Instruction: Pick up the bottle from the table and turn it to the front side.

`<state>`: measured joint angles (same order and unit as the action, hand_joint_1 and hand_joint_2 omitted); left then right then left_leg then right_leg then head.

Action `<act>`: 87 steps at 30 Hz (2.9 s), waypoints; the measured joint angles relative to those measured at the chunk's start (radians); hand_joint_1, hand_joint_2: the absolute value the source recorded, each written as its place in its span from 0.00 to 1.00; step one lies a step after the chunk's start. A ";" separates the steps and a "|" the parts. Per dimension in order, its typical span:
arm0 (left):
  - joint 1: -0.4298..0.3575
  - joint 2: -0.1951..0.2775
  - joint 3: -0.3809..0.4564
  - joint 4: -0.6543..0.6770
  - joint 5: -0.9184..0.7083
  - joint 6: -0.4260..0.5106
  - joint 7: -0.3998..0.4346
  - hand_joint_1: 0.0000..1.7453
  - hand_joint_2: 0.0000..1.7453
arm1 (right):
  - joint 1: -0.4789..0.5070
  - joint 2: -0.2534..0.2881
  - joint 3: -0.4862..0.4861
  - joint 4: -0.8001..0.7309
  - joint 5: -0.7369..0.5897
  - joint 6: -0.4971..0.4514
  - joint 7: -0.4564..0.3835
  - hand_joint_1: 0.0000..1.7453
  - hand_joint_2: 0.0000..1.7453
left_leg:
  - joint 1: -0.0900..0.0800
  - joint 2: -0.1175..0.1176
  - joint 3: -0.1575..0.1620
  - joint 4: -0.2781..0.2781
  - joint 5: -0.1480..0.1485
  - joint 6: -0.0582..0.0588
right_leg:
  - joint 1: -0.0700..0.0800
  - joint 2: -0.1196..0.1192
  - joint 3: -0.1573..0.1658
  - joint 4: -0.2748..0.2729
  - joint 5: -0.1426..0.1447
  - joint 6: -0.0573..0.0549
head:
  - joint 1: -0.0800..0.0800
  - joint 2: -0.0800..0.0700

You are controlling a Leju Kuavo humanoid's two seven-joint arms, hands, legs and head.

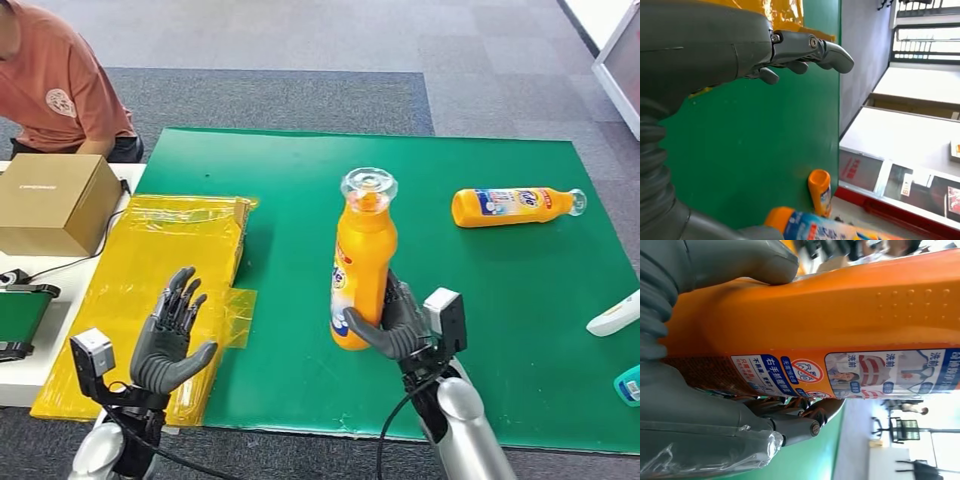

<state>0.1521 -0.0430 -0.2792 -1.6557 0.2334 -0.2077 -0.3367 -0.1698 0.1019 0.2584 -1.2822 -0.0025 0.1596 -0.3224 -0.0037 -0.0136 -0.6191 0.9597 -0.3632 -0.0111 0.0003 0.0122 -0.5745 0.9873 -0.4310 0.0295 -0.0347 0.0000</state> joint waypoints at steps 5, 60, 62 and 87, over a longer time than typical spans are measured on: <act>-0.018 0.013 0.018 -0.005 0.051 -0.090 0.014 0.00 1.00 | 0.040 -0.005 0.030 -0.090 0.112 -0.048 -0.037 1.00 1.00 | 0.000 0.000 0.000 0.000 0.000 0.000 | 0.000 0.000 0.000 0.000 0.000 0.000 | 0.000 0.000; -0.127 0.106 -0.157 -0.079 -0.696 0.416 0.071 1.00 1.00 | 0.006 0.015 0.158 -0.001 0.421 -0.392 0.033 0.00 1.00 | 0.000 0.000 -0.001 0.000 0.000 -0.001 | 0.000 0.000 -0.001 0.000 0.000 0.000 | 0.000 0.000; -0.102 0.096 -0.121 -0.104 -1.012 0.614 0.119 1.00 1.00 | 0.027 0.013 0.117 -0.047 0.400 -0.401 0.034 0.00 1.00 | 0.000 0.000 -0.001 0.000 0.000 -0.001 | 0.000 0.000 -0.001 0.000 0.000 0.000 | 0.000 0.000; -0.306 0.092 0.002 0.626 -1.593 0.803 0.266 0.00 1.00 | 0.014 0.008 0.081 -0.300 0.287 -0.354 0.002 0.00 1.00 | 0.000 0.001 -0.001 0.000 0.002 -0.001 | 0.000 0.000 -0.001 0.000 0.002 0.000 | 0.000 0.000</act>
<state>-0.1542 0.0486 -0.2772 -1.0299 -1.3597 0.5950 -0.0708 -0.1558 0.1095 0.3394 -1.5818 0.2846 -0.1947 -0.3202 -0.0036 -0.0129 -0.6200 0.9597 -0.3608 -0.0119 0.0005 0.0126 -0.5758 0.9874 -0.4293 0.0294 -0.0349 -0.0001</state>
